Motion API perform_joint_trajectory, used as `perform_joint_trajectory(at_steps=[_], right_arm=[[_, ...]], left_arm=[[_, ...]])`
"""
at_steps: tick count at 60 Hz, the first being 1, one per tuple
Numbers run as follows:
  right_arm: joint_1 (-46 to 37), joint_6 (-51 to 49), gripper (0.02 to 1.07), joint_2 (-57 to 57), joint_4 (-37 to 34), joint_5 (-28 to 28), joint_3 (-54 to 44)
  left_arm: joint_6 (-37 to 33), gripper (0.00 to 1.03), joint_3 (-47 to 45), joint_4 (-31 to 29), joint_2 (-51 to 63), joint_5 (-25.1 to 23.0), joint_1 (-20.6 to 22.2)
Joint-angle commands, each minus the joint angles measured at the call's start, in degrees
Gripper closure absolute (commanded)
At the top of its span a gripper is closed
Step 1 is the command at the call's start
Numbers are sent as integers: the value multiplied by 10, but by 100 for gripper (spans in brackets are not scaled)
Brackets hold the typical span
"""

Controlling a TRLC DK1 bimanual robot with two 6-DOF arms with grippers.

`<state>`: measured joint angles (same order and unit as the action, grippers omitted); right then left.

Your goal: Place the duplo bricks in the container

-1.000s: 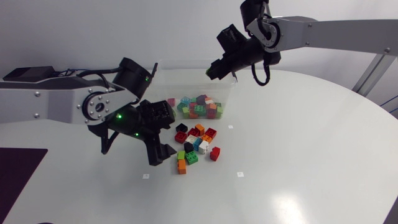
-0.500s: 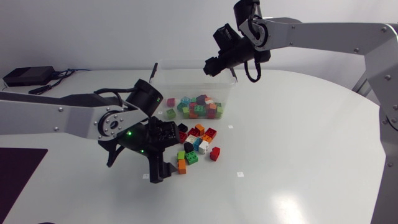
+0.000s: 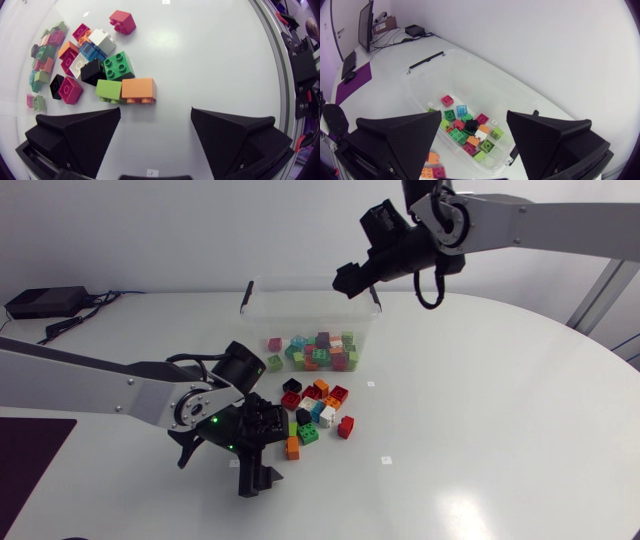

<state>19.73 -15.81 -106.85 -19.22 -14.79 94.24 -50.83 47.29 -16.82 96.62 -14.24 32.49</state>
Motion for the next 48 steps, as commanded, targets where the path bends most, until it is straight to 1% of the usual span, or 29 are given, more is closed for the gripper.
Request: perform_joint_trajectory(at_steps=[1,15,35,42,46,48], right_arm=[[-10,9,11,47,10,2,-47],[-29,3,11,122,34,0,-147],[-35,0,11,190,42,-2,-231],[-35,0,11,210,48,-2,-258],[-35,0,11,220,49,-2,-271],[-35,0,11,226,49,-2,-277]], left_arm=[[-12,6,-8,12,23,-8,-1],[-9,6,10,32,54,-31,-10],[3,6,15,64,58,-40,-8],[3,8,14,67,57,-43,-8],[4,12,12,71,57,-47,-8],[6,12,13,70,57,-47,-8]])
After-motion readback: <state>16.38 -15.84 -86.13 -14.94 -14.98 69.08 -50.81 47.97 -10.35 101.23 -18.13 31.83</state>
